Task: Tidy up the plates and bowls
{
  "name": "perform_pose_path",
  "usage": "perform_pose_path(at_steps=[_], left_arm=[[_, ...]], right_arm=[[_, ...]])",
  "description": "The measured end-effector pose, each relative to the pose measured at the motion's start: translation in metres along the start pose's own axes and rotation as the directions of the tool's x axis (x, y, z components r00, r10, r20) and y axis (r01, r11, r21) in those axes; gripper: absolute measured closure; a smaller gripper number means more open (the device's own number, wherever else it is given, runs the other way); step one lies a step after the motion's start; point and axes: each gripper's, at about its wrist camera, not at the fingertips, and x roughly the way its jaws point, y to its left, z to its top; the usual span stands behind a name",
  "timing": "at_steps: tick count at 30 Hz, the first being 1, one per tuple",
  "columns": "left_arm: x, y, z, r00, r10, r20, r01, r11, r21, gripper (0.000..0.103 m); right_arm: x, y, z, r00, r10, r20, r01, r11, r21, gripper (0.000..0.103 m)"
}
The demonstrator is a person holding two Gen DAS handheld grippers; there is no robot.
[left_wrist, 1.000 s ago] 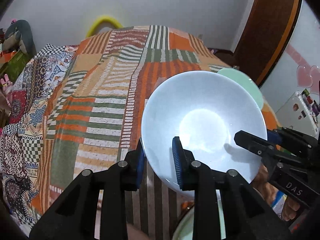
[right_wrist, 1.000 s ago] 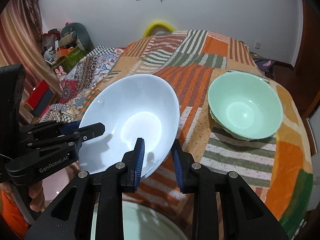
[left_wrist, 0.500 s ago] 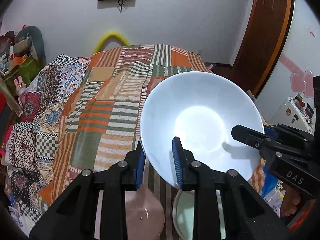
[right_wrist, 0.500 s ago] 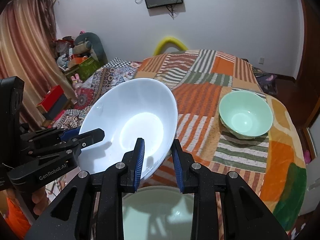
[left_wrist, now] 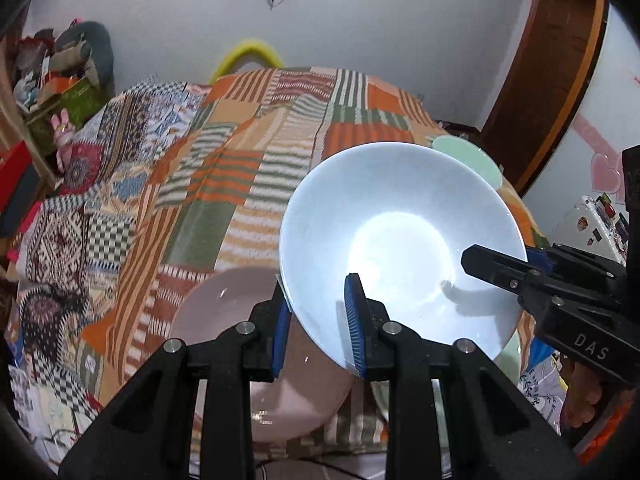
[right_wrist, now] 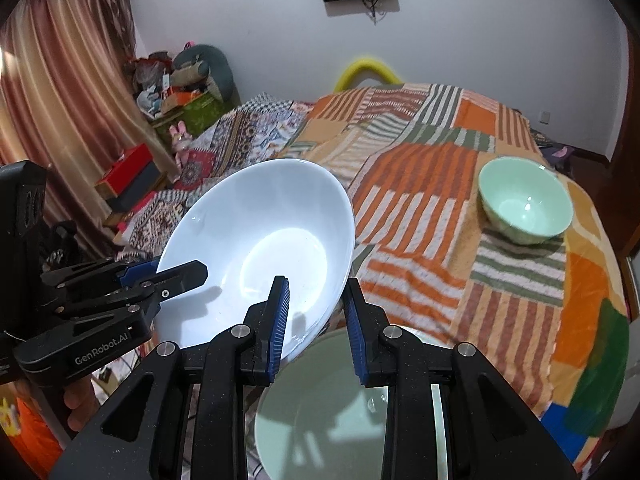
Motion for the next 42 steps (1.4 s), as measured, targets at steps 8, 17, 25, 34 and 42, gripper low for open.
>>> perform_pose_path(at_steps=[8, 17, 25, 34, 42], left_arm=[[0.012, 0.019, -0.023, 0.998, 0.009, -0.061, -0.012, 0.999, -0.053, 0.077], [0.015, 0.047, -0.037, 0.996, 0.036, -0.087, -0.047, 0.991, -0.125, 0.077], [0.022, 0.069, -0.051, 0.990, 0.060, -0.127, -0.082, 0.980, -0.181, 0.077], [0.026, 0.078, -0.060, 0.984, 0.107, -0.140, -0.133, 0.973, -0.187, 0.077], [0.034, 0.085, -0.065, 0.979, 0.115, -0.166, -0.147, 0.970, -0.192, 0.077]], right_arm=[[0.016, 0.012, -0.013, 0.998, 0.024, -0.055, -0.025, 1.000, -0.010, 0.078], [0.037, 0.032, -0.021, 0.991, 0.066, -0.114, -0.069, 0.997, -0.031, 0.078], [0.057, 0.048, -0.027, 0.981, 0.095, -0.171, -0.105, 0.993, -0.048, 0.078], [0.074, 0.057, -0.033, 0.969, 0.106, -0.225, -0.122, 0.991, -0.062, 0.078], [0.083, 0.061, -0.038, 0.961, 0.107, -0.255, -0.128, 0.989, -0.068, 0.078]])
